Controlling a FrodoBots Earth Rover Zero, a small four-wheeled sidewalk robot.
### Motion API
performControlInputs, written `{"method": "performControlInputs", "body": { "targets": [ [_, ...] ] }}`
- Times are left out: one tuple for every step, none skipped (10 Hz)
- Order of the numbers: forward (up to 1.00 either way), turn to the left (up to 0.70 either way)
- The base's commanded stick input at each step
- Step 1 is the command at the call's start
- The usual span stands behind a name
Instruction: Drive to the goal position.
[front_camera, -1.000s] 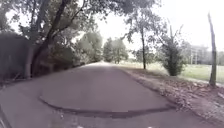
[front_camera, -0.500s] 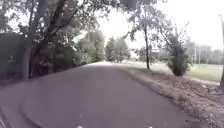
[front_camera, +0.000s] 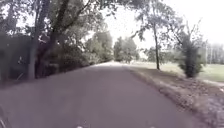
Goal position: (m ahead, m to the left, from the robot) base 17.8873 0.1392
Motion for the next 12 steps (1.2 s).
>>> {"method": "performControlInputs", "body": {
  "targets": [
    [1.0, -0.22],
    [1.0, -0.22],
    [1.0, -0.21],
    [1.0, -0.19],
    [1.0, -0.17],
    [1.0, -0.15],
    [1.0, -0.13],
    [1.0, -0.11],
    [1.0, -0.09],
    [1.0, -0.09],
    [1.0, -0.09],
    [1.0, -0.09]
  ]
}}
